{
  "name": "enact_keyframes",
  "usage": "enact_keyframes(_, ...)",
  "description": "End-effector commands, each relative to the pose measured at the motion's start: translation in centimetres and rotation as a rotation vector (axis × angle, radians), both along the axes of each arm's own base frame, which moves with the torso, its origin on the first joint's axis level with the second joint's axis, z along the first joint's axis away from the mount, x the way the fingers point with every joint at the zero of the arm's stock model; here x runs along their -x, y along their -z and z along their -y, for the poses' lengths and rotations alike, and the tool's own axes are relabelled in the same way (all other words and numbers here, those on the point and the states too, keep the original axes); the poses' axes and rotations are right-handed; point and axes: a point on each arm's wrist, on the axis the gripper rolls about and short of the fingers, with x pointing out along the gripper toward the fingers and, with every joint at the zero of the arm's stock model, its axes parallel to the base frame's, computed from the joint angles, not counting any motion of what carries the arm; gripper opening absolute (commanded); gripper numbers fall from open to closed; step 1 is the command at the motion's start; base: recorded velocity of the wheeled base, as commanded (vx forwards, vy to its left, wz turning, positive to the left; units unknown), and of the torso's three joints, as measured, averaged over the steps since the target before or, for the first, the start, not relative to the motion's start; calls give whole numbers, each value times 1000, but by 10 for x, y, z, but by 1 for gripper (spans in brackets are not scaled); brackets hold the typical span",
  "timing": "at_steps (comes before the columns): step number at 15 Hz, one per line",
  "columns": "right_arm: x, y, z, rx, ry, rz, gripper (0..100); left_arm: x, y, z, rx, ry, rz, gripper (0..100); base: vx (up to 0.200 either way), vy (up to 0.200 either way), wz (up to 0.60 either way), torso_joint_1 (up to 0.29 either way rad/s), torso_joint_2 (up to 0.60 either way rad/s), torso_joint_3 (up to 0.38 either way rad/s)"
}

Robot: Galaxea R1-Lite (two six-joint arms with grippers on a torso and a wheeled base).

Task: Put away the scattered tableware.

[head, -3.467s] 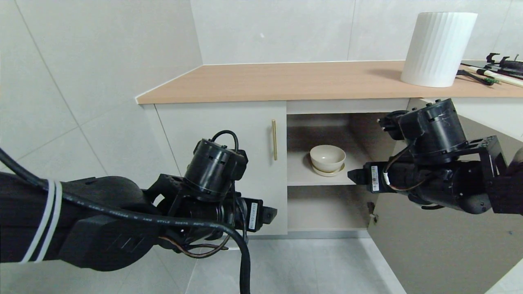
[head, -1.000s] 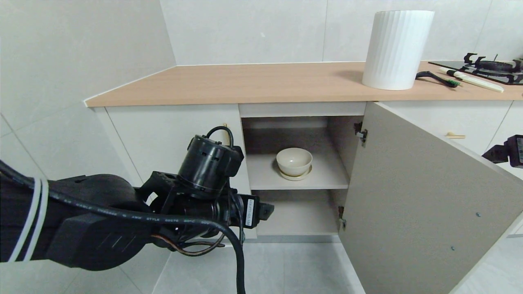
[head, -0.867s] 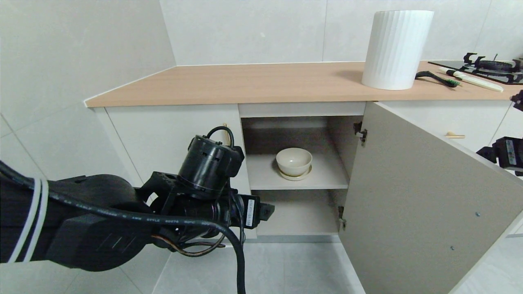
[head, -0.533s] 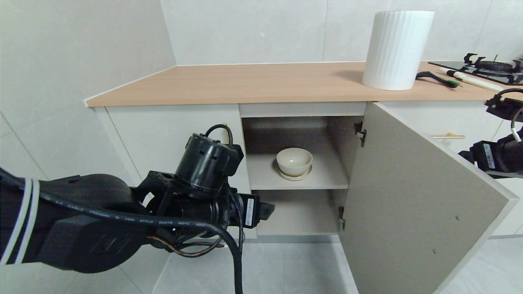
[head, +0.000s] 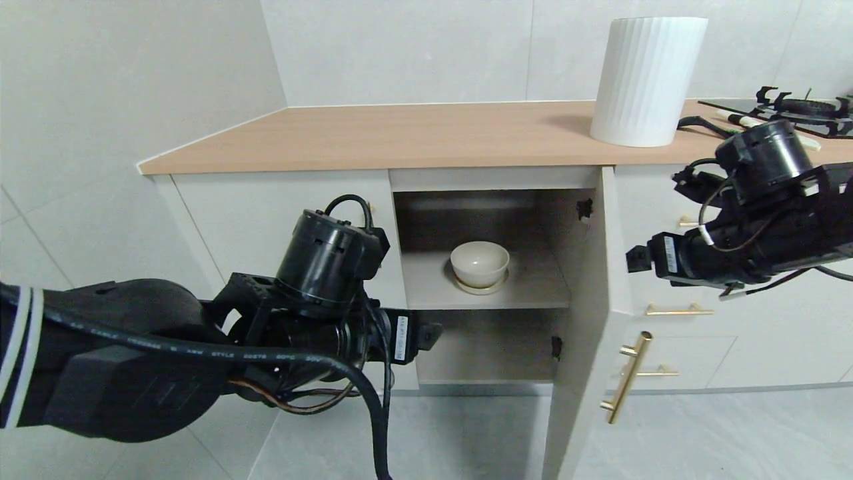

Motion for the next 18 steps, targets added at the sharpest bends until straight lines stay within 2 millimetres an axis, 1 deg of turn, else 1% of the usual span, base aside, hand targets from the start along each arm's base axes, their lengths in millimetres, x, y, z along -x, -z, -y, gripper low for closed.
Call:
enact_keyframes(1,-19,28,-23,-17,-8,-46,100,-1,-12,-9,10,-40,42,100,0,0,0,0,0,0)
enact_keyframes(3,-35,44,-35,-41,33,-14,100,2,-32,-24,36,-68,97,100,0,0,0,0,0,0)
enact_keyframes(5,-49,59,-43,-42,102,46,100,7,-43,-31,50,-80,131,100,0,0,0,0,0,0)
enact_keyframes(7,-59,67,-49,-69,147,89,100,8,-45,-33,48,-85,142,100,0,0,0,0,0,0)
enact_keyframes(8,-60,68,-50,-72,152,94,100,8,-45,-33,47,-86,141,100,0,0,0,0,0,0)
enact_keyframes(10,-68,76,-57,-96,191,123,100,7,-44,-33,43,-90,140,100,0,0,0,0,0,0)
enact_keyframes(11,-75,83,-64,-106,226,167,100,7,-44,-33,43,-90,140,100,0,0,0,0,0,0)
enact_keyframes(14,-84,96,-74,-90,276,240,100,9,-45,-34,43,-89,143,100,0,0,0,0,0,0)
enact_keyframes(18,-89,106,-79,-93,276,253,100,16,-53,-39,43,-88,175,100,200,0,0,-1,-4,4)
